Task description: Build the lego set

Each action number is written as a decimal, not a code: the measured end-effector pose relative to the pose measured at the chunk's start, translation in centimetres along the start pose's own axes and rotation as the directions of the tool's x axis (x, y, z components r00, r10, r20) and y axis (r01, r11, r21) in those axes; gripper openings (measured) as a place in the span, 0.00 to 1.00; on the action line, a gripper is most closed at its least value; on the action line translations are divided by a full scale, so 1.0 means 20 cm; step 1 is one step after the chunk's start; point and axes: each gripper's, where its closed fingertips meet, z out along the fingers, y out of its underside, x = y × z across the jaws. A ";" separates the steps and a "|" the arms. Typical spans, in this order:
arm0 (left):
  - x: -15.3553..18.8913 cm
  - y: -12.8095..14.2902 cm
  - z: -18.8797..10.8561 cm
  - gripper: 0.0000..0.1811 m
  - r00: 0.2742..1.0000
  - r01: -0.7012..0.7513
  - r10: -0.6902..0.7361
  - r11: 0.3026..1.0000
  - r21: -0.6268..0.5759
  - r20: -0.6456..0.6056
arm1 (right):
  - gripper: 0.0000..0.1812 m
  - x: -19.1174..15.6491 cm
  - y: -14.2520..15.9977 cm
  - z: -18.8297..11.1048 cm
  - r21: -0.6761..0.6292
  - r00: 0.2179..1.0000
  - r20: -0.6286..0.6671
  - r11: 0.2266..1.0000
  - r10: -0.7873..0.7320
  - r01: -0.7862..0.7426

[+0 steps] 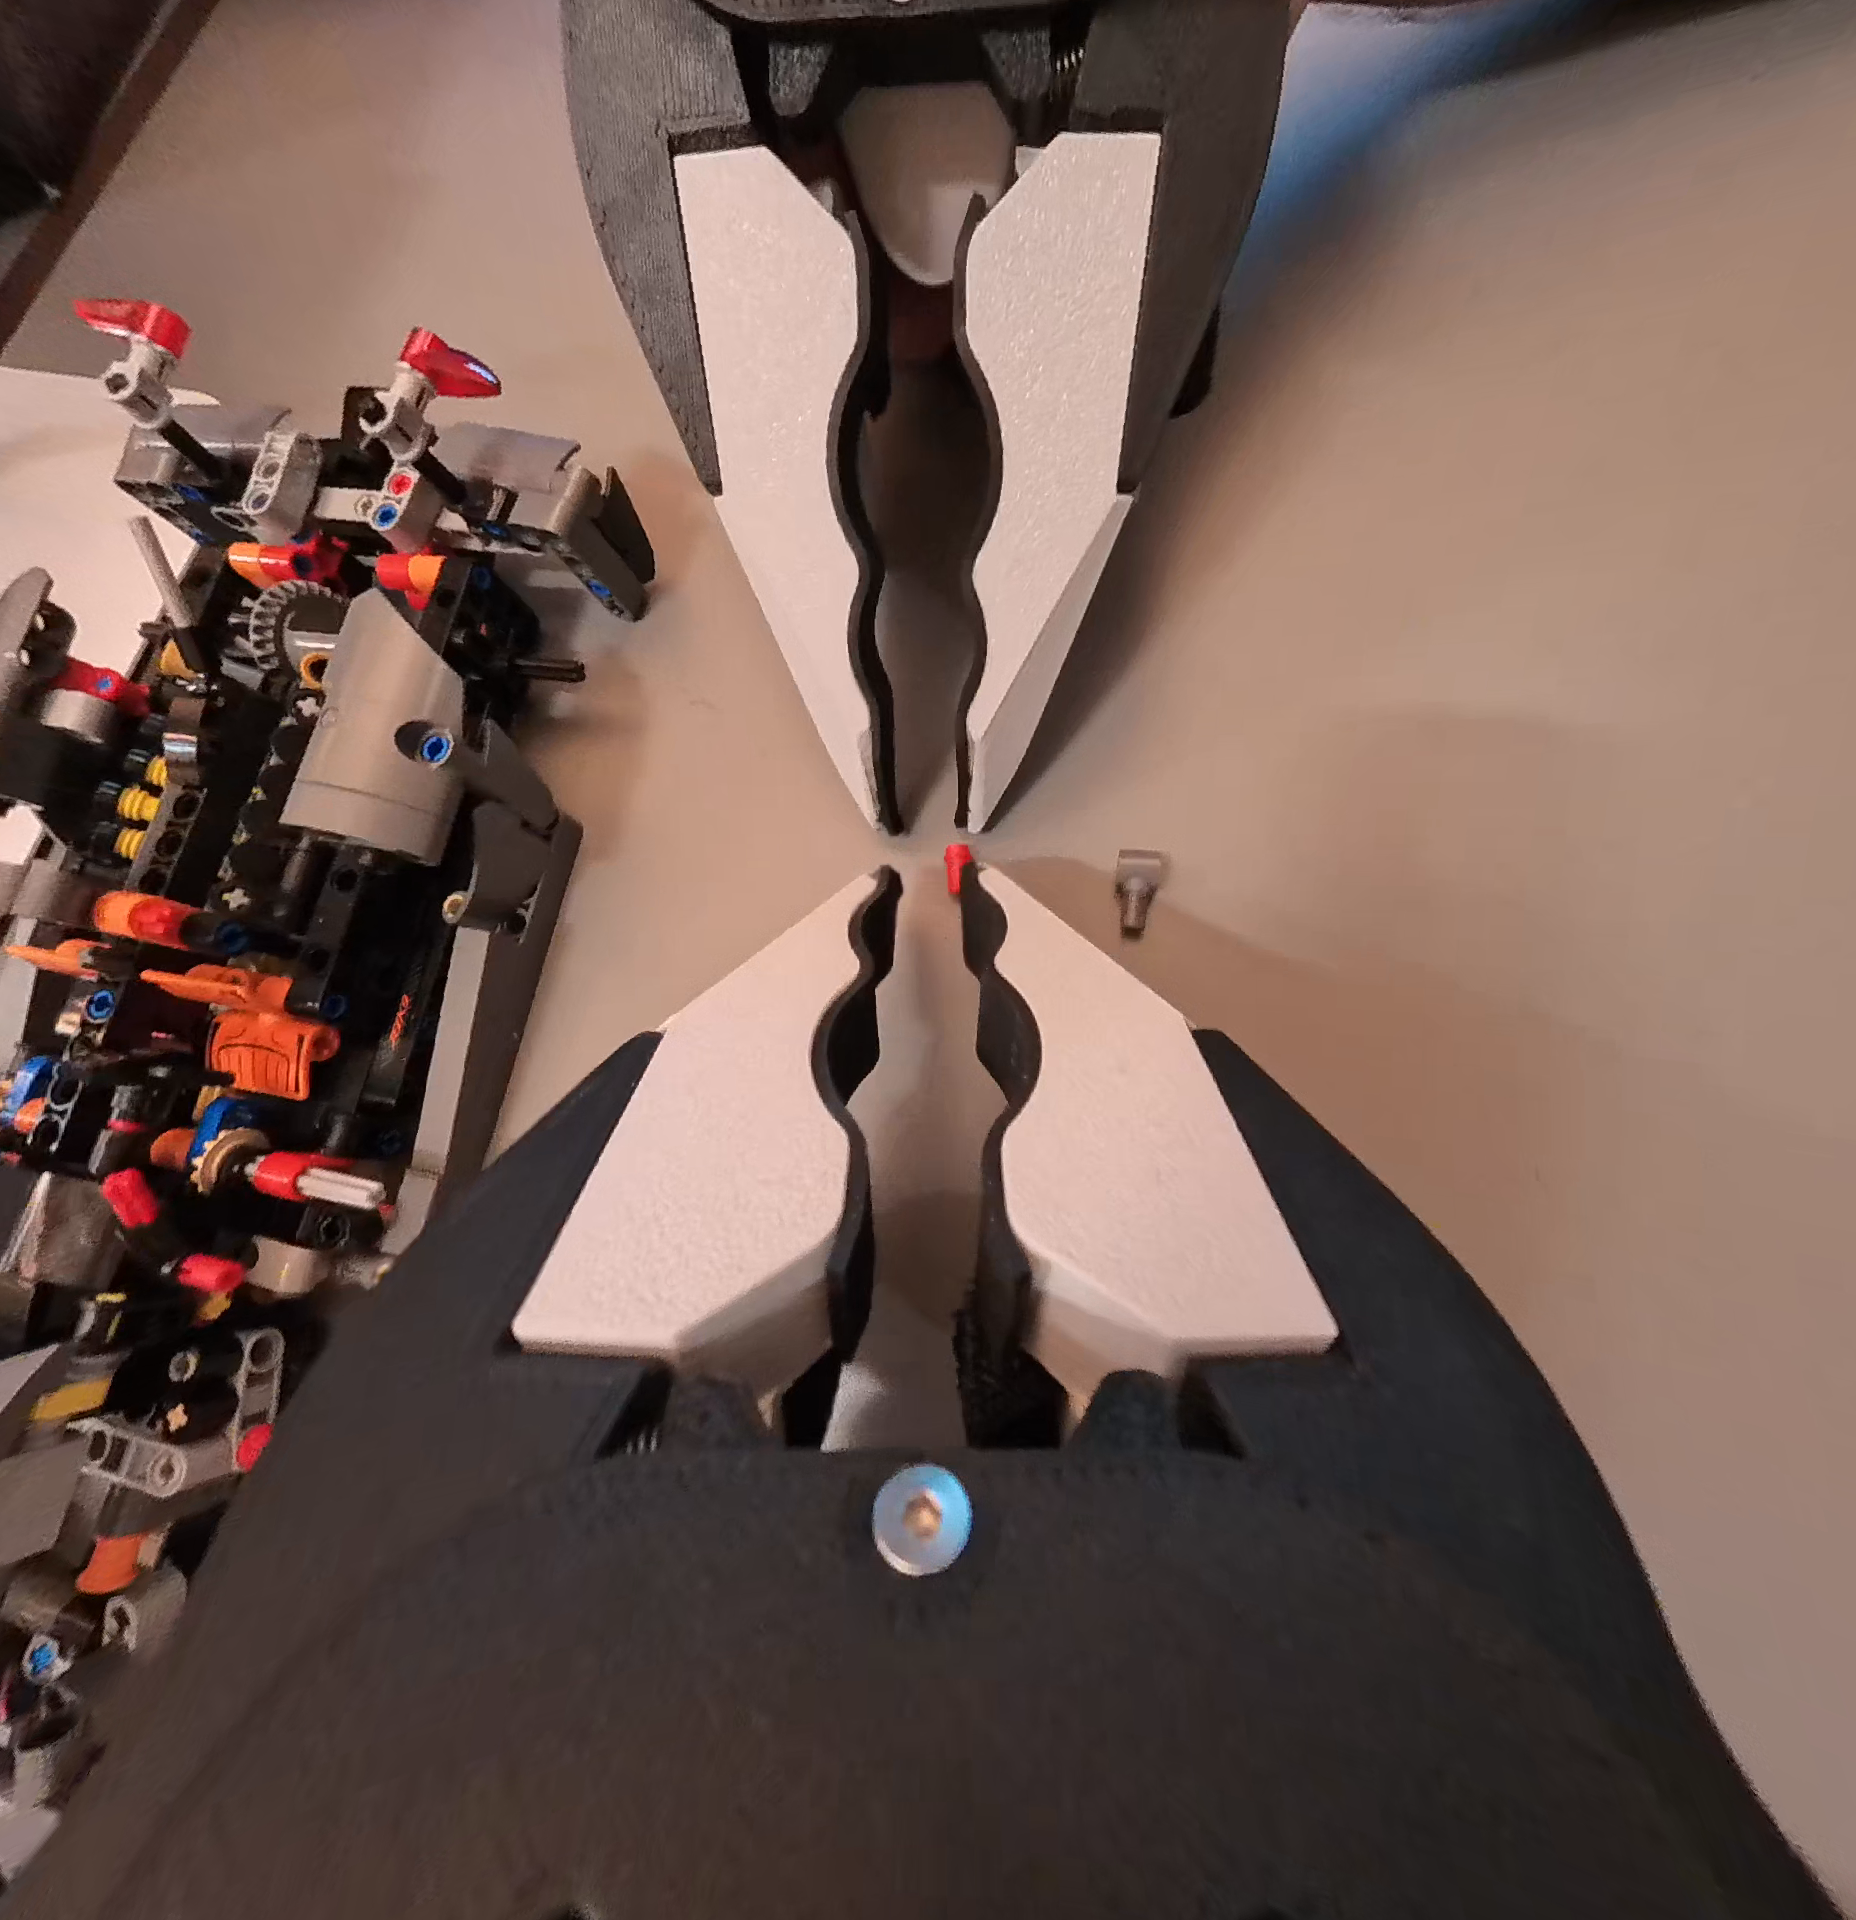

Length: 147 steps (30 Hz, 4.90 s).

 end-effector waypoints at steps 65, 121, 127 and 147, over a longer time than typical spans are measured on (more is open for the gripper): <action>0.13 0.03 0.00 0.05 0.999 -0.033 0.034 0.999 -0.036 0.022 | 0.02 -0.17 0.01 -0.02 -0.006 1.000 0.005 1.000 0.031 -0.031; 0.17 0.00 0.04 0.03 0.975 -0.019 0.036 0.997 -0.081 0.219 | 0.01 -0.17 0.01 -0.03 -0.121 0.943 -0.321 0.984 0.086 -0.131; 0.17 0.00 0.05 0.03 0.970 -0.021 0.042 0.996 -0.087 0.239 | 0.01 -0.16 0.01 -0.03 -0.144 0.916 -0.398 0.983 0.045 -0.111; 0.15 -0.01 0.05 0.03 0.976 -0.003 0.016 0.998 -0.062 0.216 | 0.07 -0.14 0.01 -0.03 -0.013 0.946 -0.273 0.983 0.174 -0.185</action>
